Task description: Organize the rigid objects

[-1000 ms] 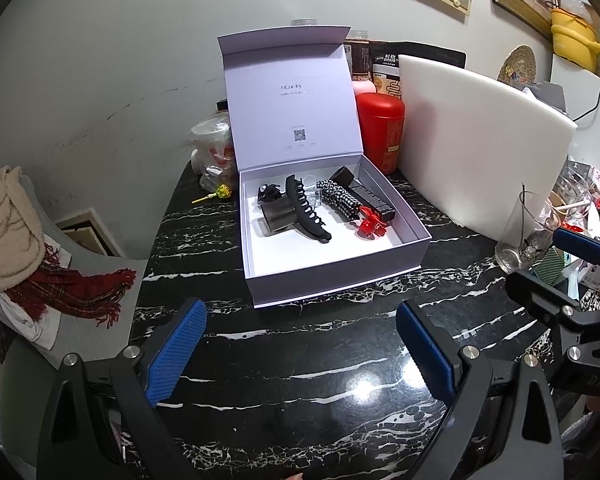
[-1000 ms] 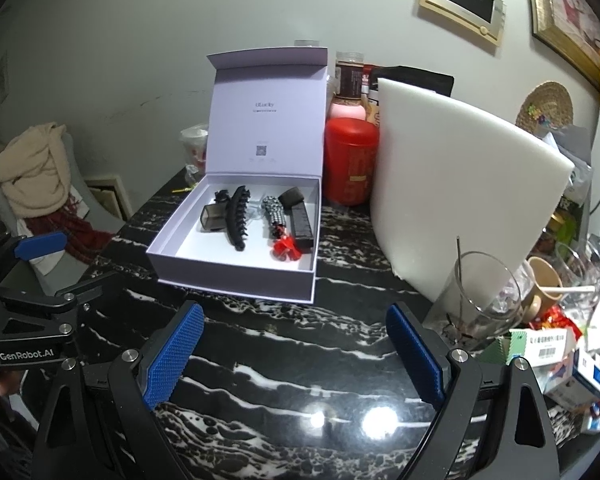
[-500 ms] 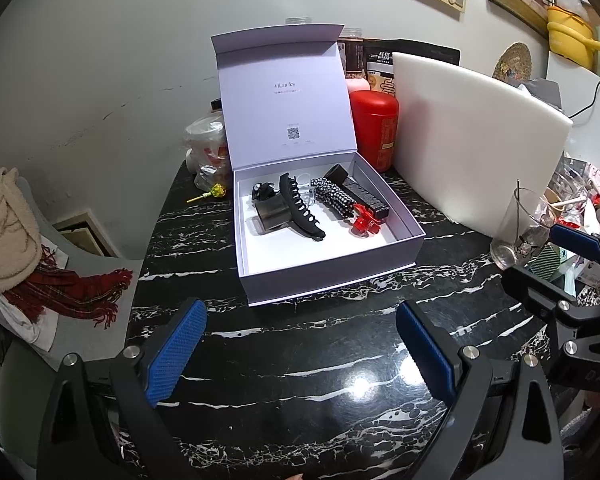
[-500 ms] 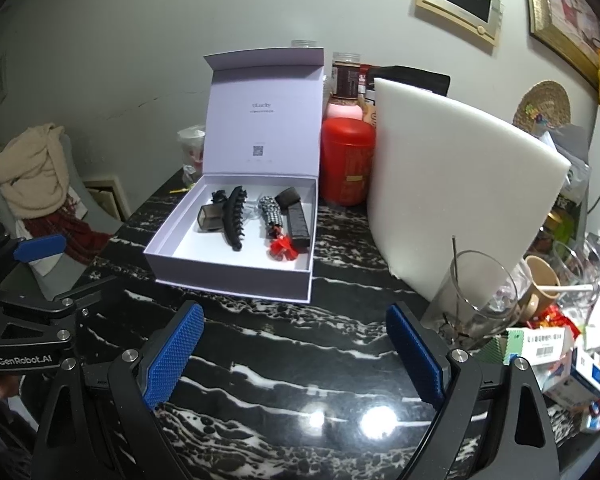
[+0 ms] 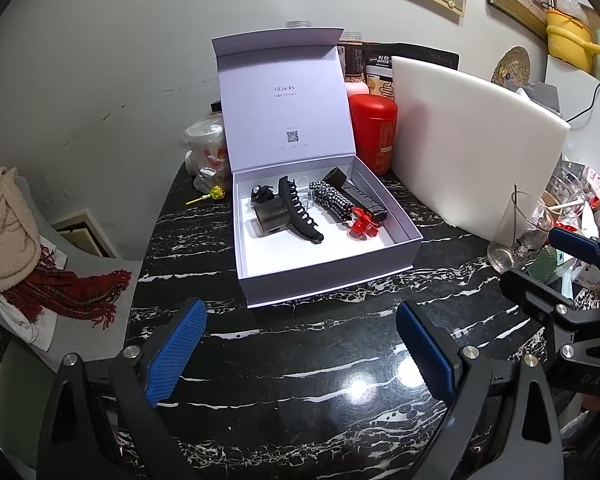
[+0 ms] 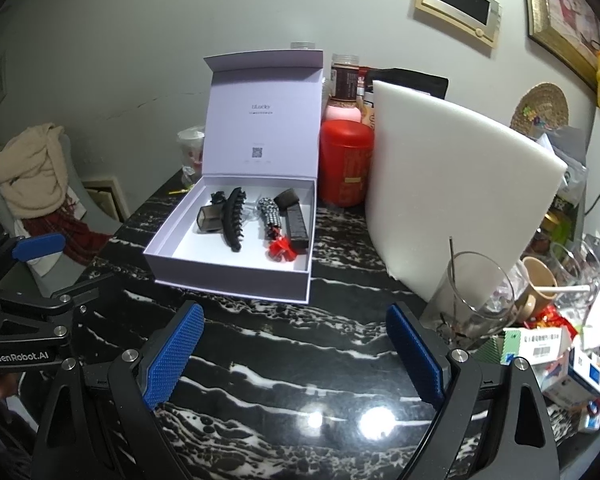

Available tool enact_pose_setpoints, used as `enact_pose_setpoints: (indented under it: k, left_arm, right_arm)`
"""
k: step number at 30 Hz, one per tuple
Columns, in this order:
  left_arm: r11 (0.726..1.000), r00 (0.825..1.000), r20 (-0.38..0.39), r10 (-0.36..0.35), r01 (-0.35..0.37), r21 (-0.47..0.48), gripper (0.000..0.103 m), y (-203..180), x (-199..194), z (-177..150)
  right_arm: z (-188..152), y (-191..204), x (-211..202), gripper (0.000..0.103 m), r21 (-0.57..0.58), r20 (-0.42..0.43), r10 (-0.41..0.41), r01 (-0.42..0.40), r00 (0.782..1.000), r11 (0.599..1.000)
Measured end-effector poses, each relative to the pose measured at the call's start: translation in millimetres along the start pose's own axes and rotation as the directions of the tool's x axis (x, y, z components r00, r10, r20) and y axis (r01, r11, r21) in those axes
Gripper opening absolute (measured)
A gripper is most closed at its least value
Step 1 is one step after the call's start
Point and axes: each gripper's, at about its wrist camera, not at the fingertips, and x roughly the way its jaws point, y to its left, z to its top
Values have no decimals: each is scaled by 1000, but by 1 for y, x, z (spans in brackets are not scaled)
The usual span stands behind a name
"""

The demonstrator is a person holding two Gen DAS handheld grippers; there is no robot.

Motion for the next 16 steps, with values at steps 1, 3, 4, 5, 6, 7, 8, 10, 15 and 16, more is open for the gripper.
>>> enact_pose_setpoints:
  k: [1,3,4,5,6,7,8,10,15,16]
  left_arm:
    - [1000,1000,0,3,-3,2,97,-1,0,0]
    - [1000,1000,-3,6,-6,4,97,-2,1,0]
    - [1000,1000,-5,2,-2,4,97,-2,1,0]
    - [1000,1000,-8,-4,4,1,97,-2,1,0]
    - [1000,1000,-11,-8,8,0,97,-2,1,-1]
    - [1000,1000,-12,-10,10,-2,97,-2,1,-1]
    - [1000,1000,-12,-10,10,-3,97,-2,1,-1]
    - [1000,1000,-9,-12,12,-4,97,-3,0,-1]
    - [999,999,1,-33,33,3,97,-6,-1,-2]
    - [999,999,-2,-32,32,6,97,-7,0,-2]
  right_arm:
    - [0,0,0,94,2,0,0,0,1000,1000]
    - [0,0,-1,94,2,0,-3,3,1000,1000]
    - [0,-1,-1,94,3,-1,-4,4,1000,1000]
    - [-1,-2,-1,94,4,-1,-3,3,1000,1000]
    - [-1,-2,-2,94,4,-1,-2,2,1000,1000]
    - [-1,-2,-2,94,6,0,-1,1,1000,1000]
    - [-2,-2,-2,94,7,0,0,0,1000,1000]
    - [-2,-3,-3,94,10,0,1,-1,1000,1000]
    - [-4,-6,-2,94,20,-4,5,-5,1000,1000]
    - [-4,-7,-1,94,21,-5,5,-5,1000,1000]
